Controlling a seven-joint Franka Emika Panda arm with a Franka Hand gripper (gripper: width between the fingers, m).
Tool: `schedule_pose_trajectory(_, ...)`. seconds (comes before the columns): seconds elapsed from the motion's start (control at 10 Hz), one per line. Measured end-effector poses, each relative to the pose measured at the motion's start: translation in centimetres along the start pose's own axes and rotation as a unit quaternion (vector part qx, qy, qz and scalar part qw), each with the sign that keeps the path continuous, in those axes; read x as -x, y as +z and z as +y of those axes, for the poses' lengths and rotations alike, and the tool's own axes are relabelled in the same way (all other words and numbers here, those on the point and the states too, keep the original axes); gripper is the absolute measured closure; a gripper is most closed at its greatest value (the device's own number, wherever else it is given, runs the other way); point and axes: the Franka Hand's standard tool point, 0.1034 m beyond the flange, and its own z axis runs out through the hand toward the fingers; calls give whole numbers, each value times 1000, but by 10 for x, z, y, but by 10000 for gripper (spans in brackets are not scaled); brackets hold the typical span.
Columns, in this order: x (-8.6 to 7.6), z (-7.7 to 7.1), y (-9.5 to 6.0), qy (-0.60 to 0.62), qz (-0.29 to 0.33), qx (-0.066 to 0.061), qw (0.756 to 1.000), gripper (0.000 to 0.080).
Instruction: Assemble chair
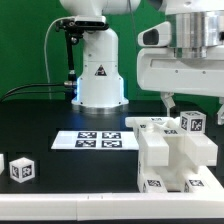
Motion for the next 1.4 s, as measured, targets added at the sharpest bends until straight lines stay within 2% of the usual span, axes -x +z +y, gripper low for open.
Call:
schedule_pose_trajectory(0.1, 0, 0, 0, -35, 0, 0, 999, 150)
schedule_pose_trajectory(0.2, 0, 1, 0, -94, 3, 9, 995, 150)
schedule_pose_trajectory(0.3, -2, 1, 0, -195, 16, 27, 980, 150)
schedule_pose_trajectory(0.5, -3, -1, -1, -333, 29, 47, 941, 150)
schedule_pose_trajectory(0.6, -3, 0, -1, -343, 28, 47, 938, 150)
schedule_pose_trajectory(0.8, -3, -1, 0, -320, 29, 46, 946, 421)
schedule_pose_trajectory(0.9, -3, -1, 0, -294, 29, 45, 954, 421)
schedule_pose_trajectory(1.0, -2, -1, 0, -235, 31, 41, 971, 518)
schedule_pose_trajectory(1.4, -4, 0, 0, -57, 31, 30, 997, 518)
